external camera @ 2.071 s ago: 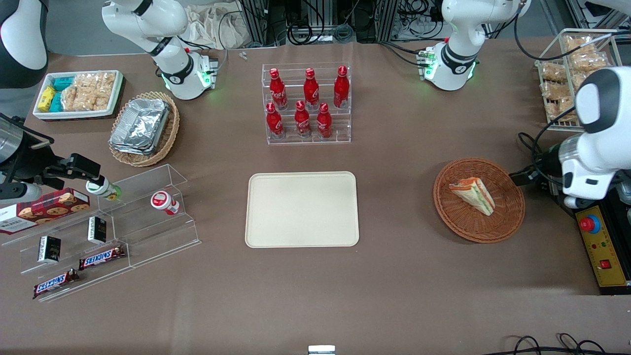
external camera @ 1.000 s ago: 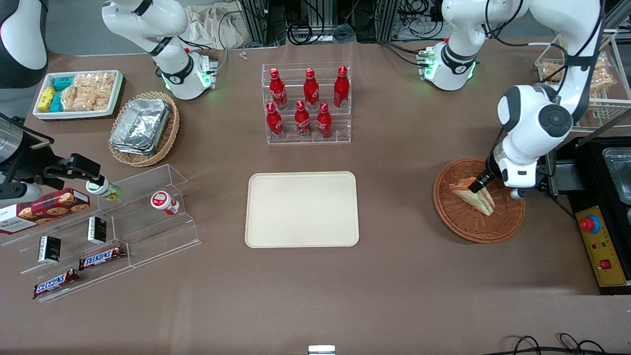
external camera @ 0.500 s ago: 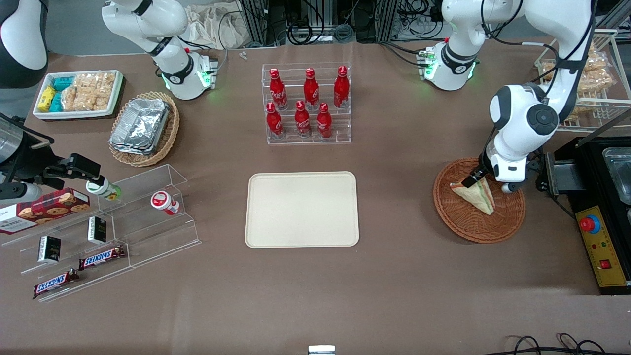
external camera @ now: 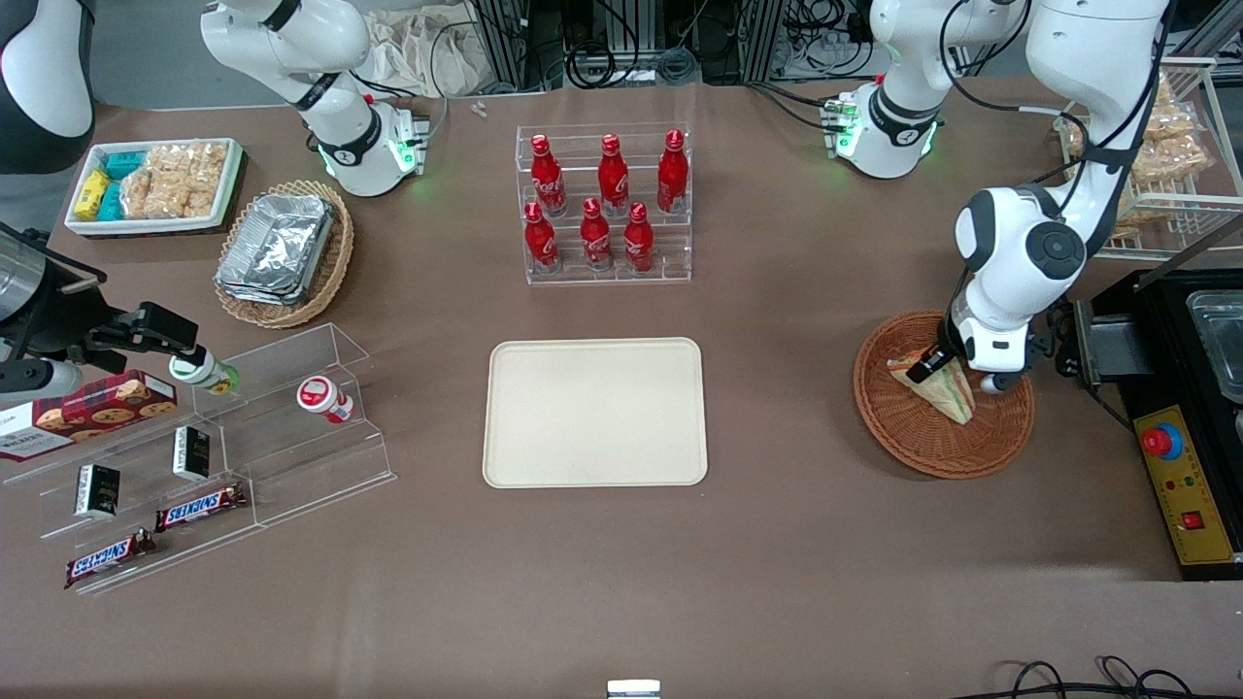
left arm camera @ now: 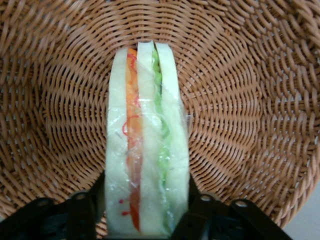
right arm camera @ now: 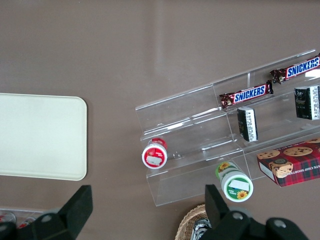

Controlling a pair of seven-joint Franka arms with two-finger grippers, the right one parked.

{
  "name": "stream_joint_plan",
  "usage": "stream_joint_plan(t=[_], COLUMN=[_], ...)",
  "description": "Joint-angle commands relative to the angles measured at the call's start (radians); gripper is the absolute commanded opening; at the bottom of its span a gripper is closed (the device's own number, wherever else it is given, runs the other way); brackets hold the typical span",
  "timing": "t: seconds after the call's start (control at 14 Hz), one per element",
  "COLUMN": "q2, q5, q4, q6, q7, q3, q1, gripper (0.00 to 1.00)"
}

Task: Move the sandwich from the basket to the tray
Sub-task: 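Close the left gripper on the sandwich and lift it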

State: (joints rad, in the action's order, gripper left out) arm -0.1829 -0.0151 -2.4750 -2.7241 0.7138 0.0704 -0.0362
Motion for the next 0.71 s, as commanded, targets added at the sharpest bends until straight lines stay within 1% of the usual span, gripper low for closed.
stream_joint_plan(t=[0.0,0.14,0.29,0.36,0.5,0.64], q2=[0.008,0.037,0.092,0.126,0.181,0.223], q5=[0.026,0.026,0.026,0.026,0.026,0.026], q4=[-0.022,-0.022,-0.022,-0.016,0.052,0.19], q6=[-0.075,-0.068,-0.04,0.005,0.155,0.397], q7=[0.012,0.012,0.006,-0.011,-0.08,-0.132], q3=[-0.003,-0.003,-0.003,-0.003,-0.006,-0.006], q1=[-0.005,-0.005,-0.004,-0.004,-0.007,-0.007], gripper=[0.09,0.0,0.0,0.0,0.0,0.0])
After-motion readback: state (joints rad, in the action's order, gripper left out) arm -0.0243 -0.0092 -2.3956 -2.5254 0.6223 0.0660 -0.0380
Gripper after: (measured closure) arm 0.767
